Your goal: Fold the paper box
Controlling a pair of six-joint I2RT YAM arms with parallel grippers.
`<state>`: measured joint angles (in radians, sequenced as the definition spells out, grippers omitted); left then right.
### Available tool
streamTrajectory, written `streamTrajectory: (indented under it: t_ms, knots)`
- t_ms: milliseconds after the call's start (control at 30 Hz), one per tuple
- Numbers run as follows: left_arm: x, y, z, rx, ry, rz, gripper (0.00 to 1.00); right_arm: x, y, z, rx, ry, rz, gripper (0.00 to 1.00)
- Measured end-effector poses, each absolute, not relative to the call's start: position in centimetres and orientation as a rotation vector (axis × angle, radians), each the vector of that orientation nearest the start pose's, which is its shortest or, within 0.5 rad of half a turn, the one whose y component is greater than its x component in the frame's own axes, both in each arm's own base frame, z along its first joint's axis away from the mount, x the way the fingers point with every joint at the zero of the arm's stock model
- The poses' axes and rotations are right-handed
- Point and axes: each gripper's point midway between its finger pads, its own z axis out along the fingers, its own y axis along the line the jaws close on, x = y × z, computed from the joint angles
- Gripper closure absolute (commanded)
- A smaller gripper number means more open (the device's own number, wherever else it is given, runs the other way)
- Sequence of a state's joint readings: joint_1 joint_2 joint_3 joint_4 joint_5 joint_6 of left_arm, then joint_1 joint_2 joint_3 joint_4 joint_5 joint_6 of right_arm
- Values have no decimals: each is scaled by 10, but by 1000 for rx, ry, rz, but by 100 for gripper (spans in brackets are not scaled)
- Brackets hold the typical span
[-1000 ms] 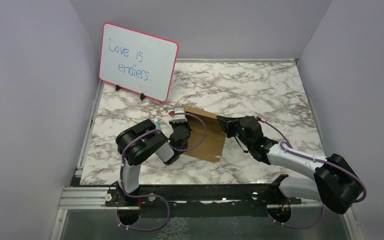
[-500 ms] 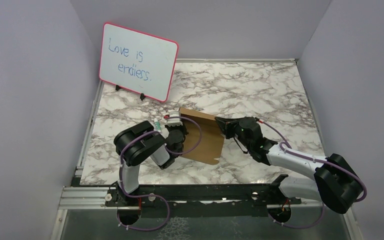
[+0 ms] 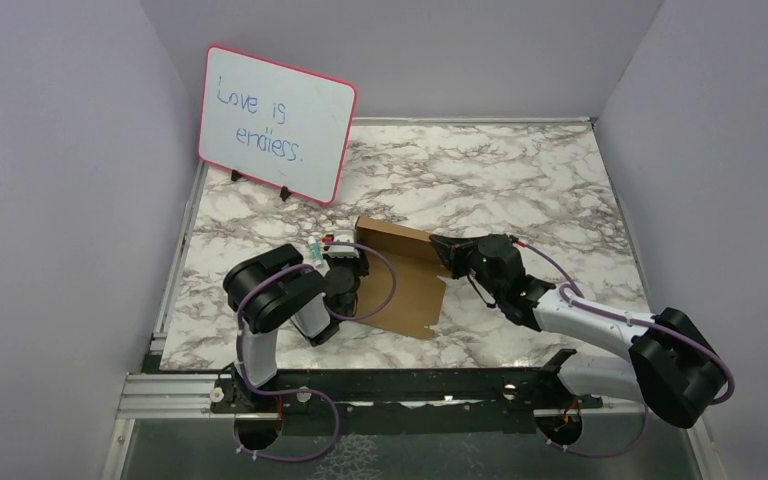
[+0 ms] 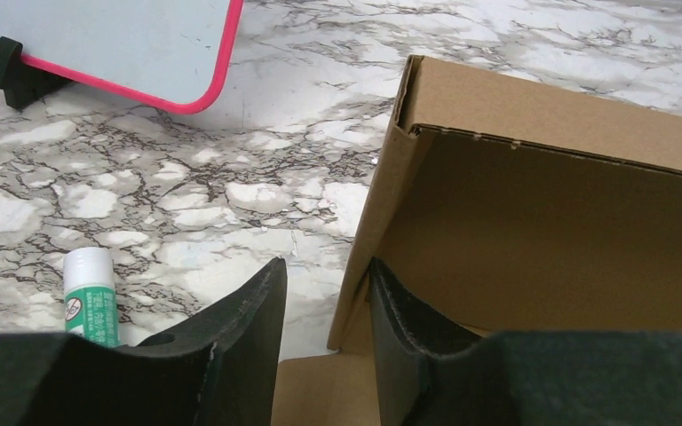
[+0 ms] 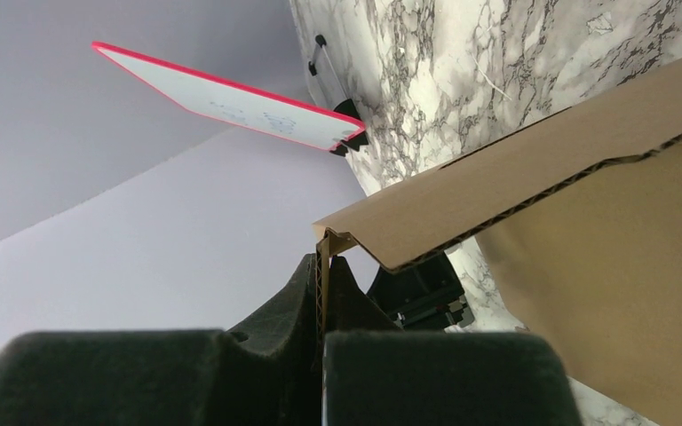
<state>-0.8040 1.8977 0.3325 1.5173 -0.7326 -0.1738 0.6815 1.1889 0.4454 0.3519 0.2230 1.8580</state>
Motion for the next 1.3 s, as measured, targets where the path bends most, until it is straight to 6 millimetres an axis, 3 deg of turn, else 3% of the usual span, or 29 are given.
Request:
streamTrajectory:
  t_ms: [100,533,700,1000,1133,1300]
  knots:
    - [338,-188,69,-40,1605,-151,55,296,241,151,1386,1776,1360,98]
    - [333,-180,84,-13,1578,-130,54,296,240,152,1364,1780,1356,98]
    - [333,-183,85,-1,1577,-140,80,295,241,152,1349,1790,1353,98]
    - [334,-192,73,0,1600,-168,92,292,245,151,1306,1817,1339,98]
    - [338,-193,76,-44,1587,-135,90,291,245,151,1300,1815,1332,98]
    - [342,-195,79,-84,1569,-83,73,291,246,151,1298,1809,1333,98]
